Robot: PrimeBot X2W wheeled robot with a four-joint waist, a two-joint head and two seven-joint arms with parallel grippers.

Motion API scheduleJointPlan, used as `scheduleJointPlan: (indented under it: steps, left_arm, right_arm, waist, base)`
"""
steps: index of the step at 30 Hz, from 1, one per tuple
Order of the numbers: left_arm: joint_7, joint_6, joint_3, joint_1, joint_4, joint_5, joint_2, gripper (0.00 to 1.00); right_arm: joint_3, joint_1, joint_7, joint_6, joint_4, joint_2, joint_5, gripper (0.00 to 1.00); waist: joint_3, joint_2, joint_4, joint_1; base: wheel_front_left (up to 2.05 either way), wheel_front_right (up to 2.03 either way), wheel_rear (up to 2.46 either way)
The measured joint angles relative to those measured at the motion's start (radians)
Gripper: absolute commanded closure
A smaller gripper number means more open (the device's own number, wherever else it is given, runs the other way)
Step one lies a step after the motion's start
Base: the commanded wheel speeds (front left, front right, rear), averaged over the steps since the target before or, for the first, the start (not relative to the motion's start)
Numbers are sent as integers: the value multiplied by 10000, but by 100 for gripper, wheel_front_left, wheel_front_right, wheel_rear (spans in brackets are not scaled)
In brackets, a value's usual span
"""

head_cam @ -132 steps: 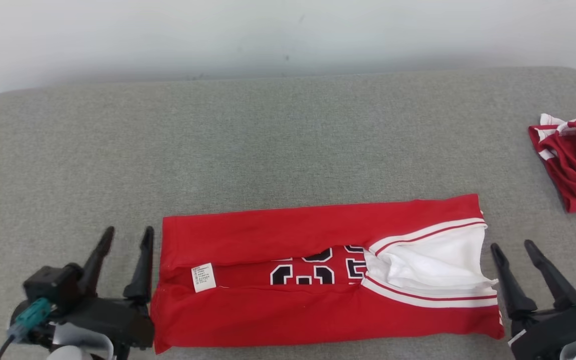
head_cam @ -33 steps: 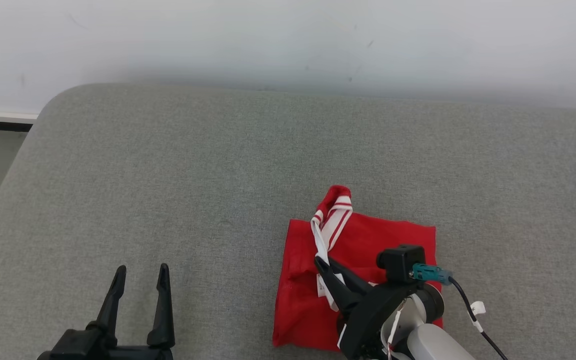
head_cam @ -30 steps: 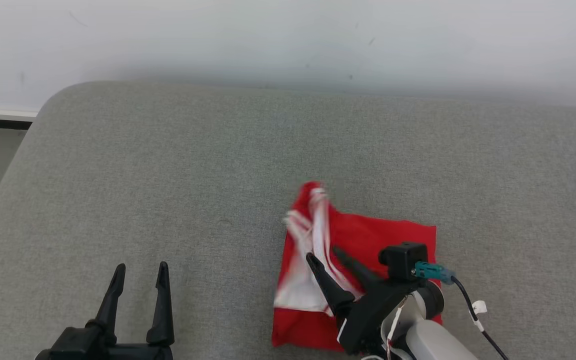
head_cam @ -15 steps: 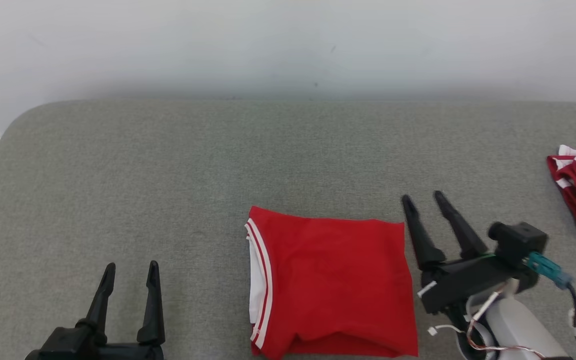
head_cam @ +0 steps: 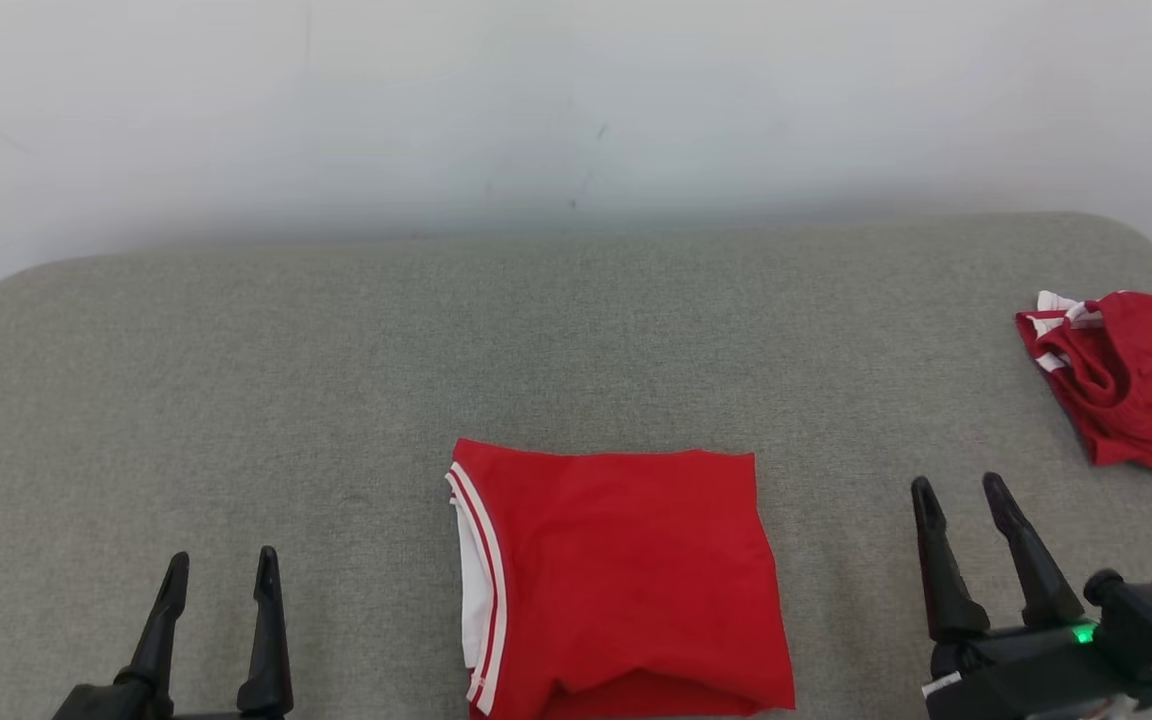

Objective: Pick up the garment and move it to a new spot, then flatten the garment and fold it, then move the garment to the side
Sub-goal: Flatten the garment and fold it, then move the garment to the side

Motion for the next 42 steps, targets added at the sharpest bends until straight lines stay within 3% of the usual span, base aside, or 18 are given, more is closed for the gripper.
scheduleJointPlan:
  steps: [21,42]
  left_arm:
    - [0,-48,257,593,2,309,0,0]
    - [0,94,209,725,75,309,0,0]
  right_arm:
    - [-903,1951,-42,0,-1275,978,-1229,0]
    - [-940,2034,157,0,-1258,1060,-1551,0]
  waist:
    - [-499,0,64,-1]
    - [-483,0,138,0]
  base:
    - [0,0,0]
    - [0,0,0]
